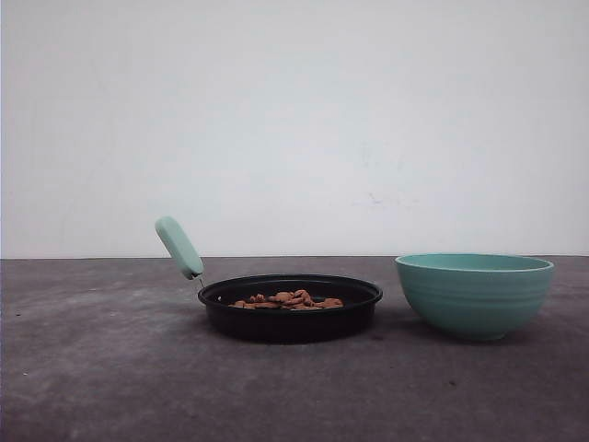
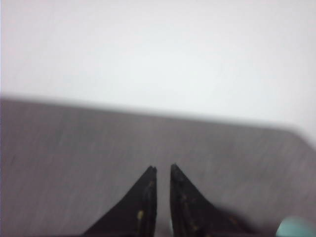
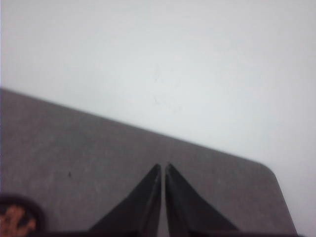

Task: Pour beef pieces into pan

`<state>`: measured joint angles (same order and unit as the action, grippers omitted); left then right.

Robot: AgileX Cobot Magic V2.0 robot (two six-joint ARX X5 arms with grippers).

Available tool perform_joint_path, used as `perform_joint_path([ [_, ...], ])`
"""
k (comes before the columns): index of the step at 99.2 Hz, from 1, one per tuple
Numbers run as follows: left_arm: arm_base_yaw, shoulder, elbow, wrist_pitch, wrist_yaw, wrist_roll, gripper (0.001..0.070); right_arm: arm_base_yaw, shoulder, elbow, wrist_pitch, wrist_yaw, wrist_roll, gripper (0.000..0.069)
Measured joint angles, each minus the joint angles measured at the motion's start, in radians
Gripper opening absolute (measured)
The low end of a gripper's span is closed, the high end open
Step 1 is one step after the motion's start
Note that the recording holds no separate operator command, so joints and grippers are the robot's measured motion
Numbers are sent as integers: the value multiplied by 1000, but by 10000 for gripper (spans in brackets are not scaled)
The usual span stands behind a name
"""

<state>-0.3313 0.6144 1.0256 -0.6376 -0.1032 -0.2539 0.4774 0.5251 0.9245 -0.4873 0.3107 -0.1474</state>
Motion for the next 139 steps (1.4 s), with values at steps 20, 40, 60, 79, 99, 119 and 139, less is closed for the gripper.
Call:
perform_joint_path([
  [20, 0, -13, -5, -156, -1, 3, 23, 0, -34, 0, -47, 3, -6, 12],
  [40, 0, -21, -5, -191, -2, 3, 23, 0, -35, 0, -28, 4, -6, 12],
  [60, 0, -19, -5, -191, -2, 3, 23, 0, -35, 0, -28, 3, -6, 12],
  [79, 0, -19, -5, -191, -2, 3, 23, 0, -35, 0, -28, 3, -6, 12],
  [99, 0, -19, -5, -191, -2, 3, 23, -43, -84, -2, -79, 2, -7, 12],
  [119, 0, -19, -5, -190, -2, 3, 23, -159, -254, -48, -258, 3, -10, 12],
  [139, 0, -19, -5, -190, -2, 3, 23, -274, -417, -322, -188, 1, 6, 12],
])
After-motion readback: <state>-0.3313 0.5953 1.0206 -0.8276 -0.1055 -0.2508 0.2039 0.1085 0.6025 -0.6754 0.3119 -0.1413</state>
